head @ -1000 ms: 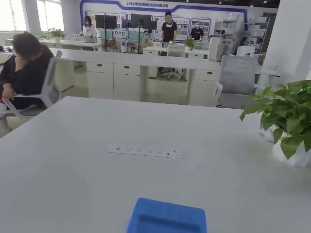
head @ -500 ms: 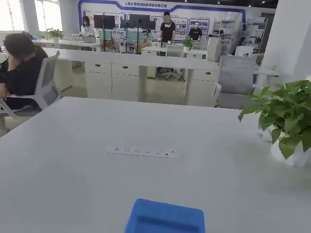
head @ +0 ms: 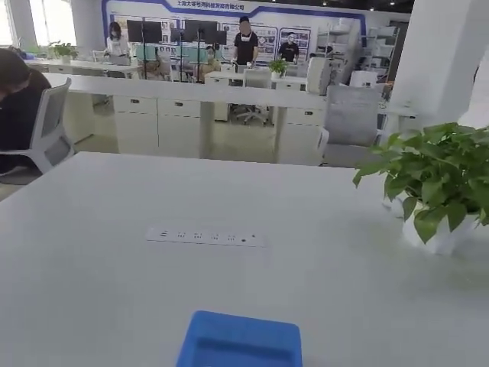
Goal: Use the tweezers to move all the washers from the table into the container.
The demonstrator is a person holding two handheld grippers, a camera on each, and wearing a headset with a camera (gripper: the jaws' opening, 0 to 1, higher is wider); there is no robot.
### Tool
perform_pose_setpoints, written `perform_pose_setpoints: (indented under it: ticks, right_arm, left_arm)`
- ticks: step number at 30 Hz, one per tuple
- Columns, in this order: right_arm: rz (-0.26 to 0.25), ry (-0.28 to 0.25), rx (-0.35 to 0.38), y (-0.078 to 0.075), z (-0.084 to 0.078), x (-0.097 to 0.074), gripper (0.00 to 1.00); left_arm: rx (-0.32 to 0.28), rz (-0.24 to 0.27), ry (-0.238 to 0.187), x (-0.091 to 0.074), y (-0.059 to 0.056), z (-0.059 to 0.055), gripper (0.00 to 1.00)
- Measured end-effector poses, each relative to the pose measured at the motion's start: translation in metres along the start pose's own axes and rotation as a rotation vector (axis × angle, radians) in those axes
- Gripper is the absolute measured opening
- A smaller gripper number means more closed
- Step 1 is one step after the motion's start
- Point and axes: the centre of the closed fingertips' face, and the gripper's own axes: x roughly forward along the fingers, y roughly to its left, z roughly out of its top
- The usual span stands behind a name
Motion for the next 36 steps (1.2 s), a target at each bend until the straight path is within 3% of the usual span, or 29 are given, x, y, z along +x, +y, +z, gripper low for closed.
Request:
perform_pose_setpoints:
  ticks: [5,10,14,17,23,27,30,36]
  right_arm:
    - [-0.052,-0.047,0.065,-0.007,0.002,-0.013,0.26]
    - [-0.068,-0.093,0.12,-0.008,0.006,-0.014,0.27]
    - [-0.069,-0.128,0.181,-0.008,0.007,-0.013,0.28]
    - [-0.093,-0.168,0.224,-0.011,0.011,-0.016,0.3]
    - [-0.179,-0.234,0.269,-0.026,0.017,-0.025,0.34]
    - [-0.252,-0.328,0.316,-0.041,0.03,-0.039,0.39]
    - [-0.297,-0.37,0.327,-0.049,0.035,-0.048,0.42]
    - [-0.393,-0.465,0.327,-0.061,0.047,-0.068,0.51]
  left_arm:
    - [-0.006,-0.005,-0.005,-0.001,-0.001,0.0,0.0]
    - [-0.035,0.005,-0.018,-0.003,0.0,-0.004,0.0]
    - [-0.111,0.032,-0.084,-0.013,-0.001,-0.002,0.02]
    - [-0.186,0.072,-0.164,-0.025,0.002,-0.001,0.1]
    - [-0.421,0.197,-0.419,-0.064,0.015,0.002,0.2]
    - [-0.511,0.307,-0.534,-0.089,0.024,-0.005,0.3]
    - [-0.58,0.42,-0.657,-0.113,0.033,-0.009,0.39]
    - [-0.679,0.574,-0.877,-0.159,0.036,-0.007,0.54]
